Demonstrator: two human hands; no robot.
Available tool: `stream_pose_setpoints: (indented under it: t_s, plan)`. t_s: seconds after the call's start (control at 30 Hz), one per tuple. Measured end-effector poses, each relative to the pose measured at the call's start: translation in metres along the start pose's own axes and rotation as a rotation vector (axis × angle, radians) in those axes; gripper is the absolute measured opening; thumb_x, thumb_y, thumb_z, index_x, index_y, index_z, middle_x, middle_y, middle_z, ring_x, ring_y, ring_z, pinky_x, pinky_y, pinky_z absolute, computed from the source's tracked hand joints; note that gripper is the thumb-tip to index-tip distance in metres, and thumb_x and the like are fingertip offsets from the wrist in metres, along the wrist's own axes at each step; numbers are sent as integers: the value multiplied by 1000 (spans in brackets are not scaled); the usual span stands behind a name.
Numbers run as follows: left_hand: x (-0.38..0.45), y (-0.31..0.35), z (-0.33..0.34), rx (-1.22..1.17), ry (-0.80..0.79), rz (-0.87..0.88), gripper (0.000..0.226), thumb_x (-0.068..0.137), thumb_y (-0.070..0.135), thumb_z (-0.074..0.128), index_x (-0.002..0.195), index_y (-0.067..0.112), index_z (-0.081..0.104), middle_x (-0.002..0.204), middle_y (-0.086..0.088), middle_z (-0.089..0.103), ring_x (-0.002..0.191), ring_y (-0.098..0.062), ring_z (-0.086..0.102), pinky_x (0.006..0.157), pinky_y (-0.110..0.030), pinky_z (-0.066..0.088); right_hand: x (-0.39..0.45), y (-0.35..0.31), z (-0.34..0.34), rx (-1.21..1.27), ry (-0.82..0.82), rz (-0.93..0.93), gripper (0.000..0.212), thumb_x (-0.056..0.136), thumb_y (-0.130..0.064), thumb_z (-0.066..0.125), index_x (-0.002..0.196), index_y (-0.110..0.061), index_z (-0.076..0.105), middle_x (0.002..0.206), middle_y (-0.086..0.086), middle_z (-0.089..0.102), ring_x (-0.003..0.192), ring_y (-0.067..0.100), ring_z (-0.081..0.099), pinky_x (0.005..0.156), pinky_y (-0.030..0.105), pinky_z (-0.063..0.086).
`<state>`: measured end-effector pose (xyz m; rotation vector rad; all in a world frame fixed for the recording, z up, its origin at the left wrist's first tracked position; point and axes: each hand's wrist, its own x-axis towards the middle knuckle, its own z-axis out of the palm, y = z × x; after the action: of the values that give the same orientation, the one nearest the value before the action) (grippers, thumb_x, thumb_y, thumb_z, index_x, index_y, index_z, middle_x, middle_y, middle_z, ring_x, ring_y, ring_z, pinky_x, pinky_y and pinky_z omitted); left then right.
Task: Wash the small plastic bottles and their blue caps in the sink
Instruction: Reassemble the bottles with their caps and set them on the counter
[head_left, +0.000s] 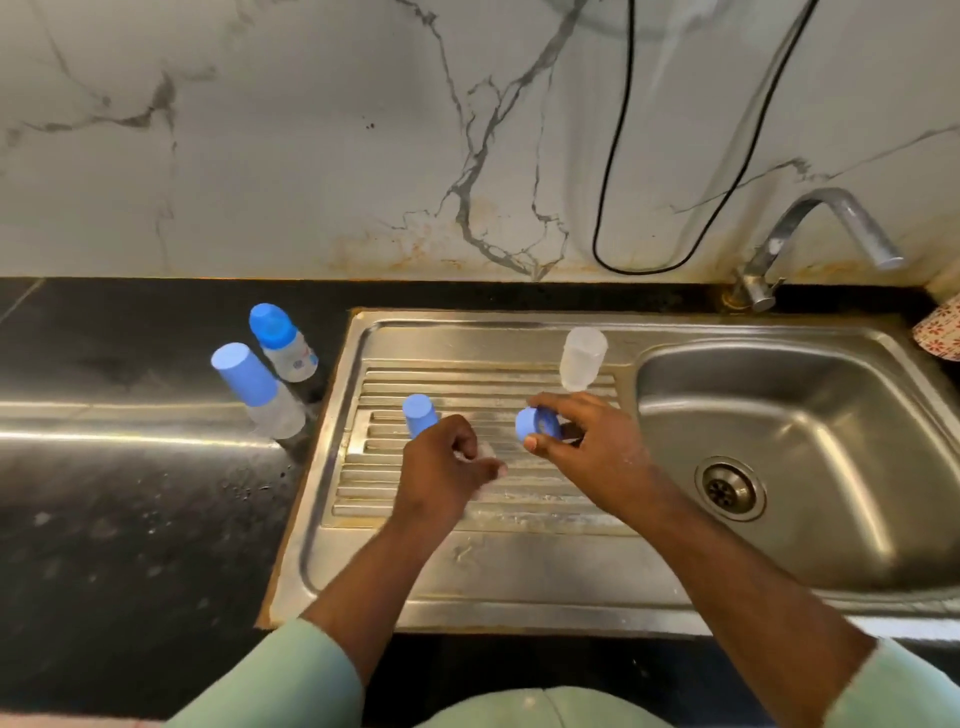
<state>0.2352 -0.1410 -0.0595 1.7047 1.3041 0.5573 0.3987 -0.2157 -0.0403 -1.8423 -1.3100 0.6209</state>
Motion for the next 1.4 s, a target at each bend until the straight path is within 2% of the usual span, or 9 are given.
stream_pose_setpoints:
  t_s: [0.17,0.33,0.47,0.63,0.77,0.93,1.17,1.3,1.4]
  plan:
    - [-5,-7,-17,21,62,72,48,64,2,87,64,24,43,66,4,56,57,-18,54,50,-17,36,-5,-25,27,119,-62,-95,44,75,-12,82,110,-33,67,103,-25,59,95,-2,62,81,11,51]
    - [-13,-3,-38,154,8,198,34,74,-2,77,76,26,58,70,14,59,64,-8,61,59,-4,39,-6,-41,45,109,-55,-112,43,75,-6,81,115,-18,69,103,-20,60,96,5,64,83,10,51]
    - [-19,-14,-60,84,-12,166,22,80,3,76,95,19,74,80,9,68,71,-7,63,65,-11,44,-9,-51,63,132,-61,-79,44,75,-3,80,114,-19,67,102,-13,65,94,3,65,80,6,48]
    - [-24,-26,-82,-285,-96,59,39,84,-4,71,105,18,46,86,-1,76,75,-15,70,68,-21,55,-8,-51,72,182,-81,-14,57,71,2,80,115,-29,64,109,-15,64,98,-3,64,86,12,51]
    - [-24,-37,-97,-456,-107,47,32,88,0,69,105,15,47,89,-1,77,83,-14,72,75,-18,57,-11,-57,83,331,-178,83,51,74,-1,81,116,-26,66,115,-3,68,98,11,69,89,28,57]
    - [-23,-44,-106,-600,-65,46,31,86,-4,70,102,10,48,87,-6,77,85,-22,73,75,-24,58,-13,-61,92,457,-85,76,53,72,8,79,118,-15,66,108,6,71,95,21,71,81,29,59]
    - [-8,-51,-109,-85,-167,394,37,84,6,76,107,24,52,91,24,69,87,2,65,75,-15,49,-15,-63,109,83,-52,-25,53,75,-2,79,123,-20,65,114,-13,62,102,-3,60,88,6,46]
    - [-3,-46,-114,120,-179,629,52,86,1,72,114,32,41,99,3,71,91,-6,67,85,-22,55,-17,-64,115,11,-4,-67,64,74,-4,81,124,-35,56,111,-36,51,102,-28,47,85,-4,35]
    - [-2,-45,-114,139,-135,661,55,86,0,71,113,35,38,99,1,71,93,-11,67,86,-33,56,-14,-59,119,13,17,-86,67,74,-4,81,132,-26,56,119,-26,56,105,-21,52,88,1,40]
